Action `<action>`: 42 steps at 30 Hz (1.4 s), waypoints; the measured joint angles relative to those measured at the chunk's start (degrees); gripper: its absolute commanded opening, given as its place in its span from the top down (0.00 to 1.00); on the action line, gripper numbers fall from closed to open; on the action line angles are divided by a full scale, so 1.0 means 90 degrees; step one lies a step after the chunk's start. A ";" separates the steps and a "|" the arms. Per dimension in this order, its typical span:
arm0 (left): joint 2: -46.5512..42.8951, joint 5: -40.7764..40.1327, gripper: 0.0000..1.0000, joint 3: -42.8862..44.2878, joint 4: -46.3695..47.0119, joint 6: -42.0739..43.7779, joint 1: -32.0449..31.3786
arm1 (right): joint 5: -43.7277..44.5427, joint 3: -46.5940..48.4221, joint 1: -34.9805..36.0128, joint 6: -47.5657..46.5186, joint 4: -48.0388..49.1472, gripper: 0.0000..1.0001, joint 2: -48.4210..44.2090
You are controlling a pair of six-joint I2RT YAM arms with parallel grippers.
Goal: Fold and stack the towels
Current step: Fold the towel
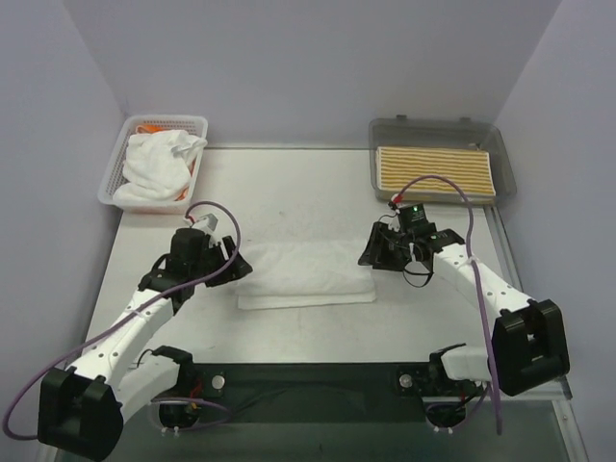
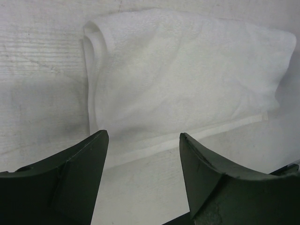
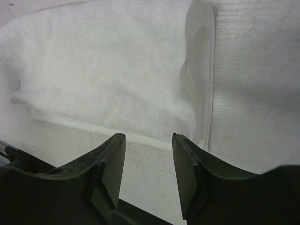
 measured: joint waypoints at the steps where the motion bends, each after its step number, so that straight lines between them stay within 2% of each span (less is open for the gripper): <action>1: 0.0117 -0.0075 0.30 0.0000 0.0024 -0.0024 -0.0046 | 0.0027 0.0005 0.0056 -0.0017 0.0012 0.58 0.0085; 6: 0.0707 -0.0362 0.46 0.0000 0.0384 -0.0158 -0.0522 | 0.0041 0.0007 0.0279 0.0027 0.0357 0.66 0.0680; 10: 0.1154 -0.0464 0.53 -0.0083 0.0624 -0.0299 -0.0835 | 0.0034 -0.0019 0.0376 0.0085 0.0563 0.70 0.1088; 17: 0.0867 -0.0631 0.61 -0.0998 0.0663 -0.0539 -0.0877 | 0.0044 -0.0559 0.0374 0.0032 0.0602 0.72 0.1122; 19: 0.0675 -0.0687 0.61 -0.1105 0.0537 -0.0568 -0.0877 | 0.0046 -0.0648 0.0364 -0.0002 0.0566 0.72 0.1090; 20: 0.0573 -0.0716 0.54 -0.1105 0.0478 -0.0578 -0.0877 | 0.0049 -0.0668 0.0355 -0.0019 0.0534 0.72 0.1054; 22: 0.0323 -0.0777 0.46 -0.1098 0.0435 -0.0595 -0.0877 | 0.0078 -0.0687 0.0330 -0.0029 0.0471 0.69 0.0918; 23: 0.0155 -0.0831 0.39 -0.1088 0.0386 -0.0619 -0.0877 | 0.0100 -0.0690 0.0325 -0.0024 0.0440 0.66 0.0809; 26: -0.0306 -0.1032 0.30 -0.1066 0.0223 -0.0770 -0.0877 | 0.0257 -0.0719 0.0323 0.0129 0.0408 0.58 0.0347; 32: -0.0780 -0.1392 0.30 -0.1069 0.0155 -0.1265 -0.0877 | 0.0590 -0.1166 0.0323 0.0940 0.0614 0.53 -0.0627; 36: -0.0469 -0.1464 0.30 -0.1112 0.0255 -0.1508 -0.0877 | 0.0719 -0.1681 0.0323 0.1617 0.0911 0.43 -0.0940; 42: 0.0061 -0.1547 0.35 -0.1282 0.0619 -0.1758 -0.0877 | 0.0879 -0.2314 0.0323 0.2412 0.1443 0.43 -0.1095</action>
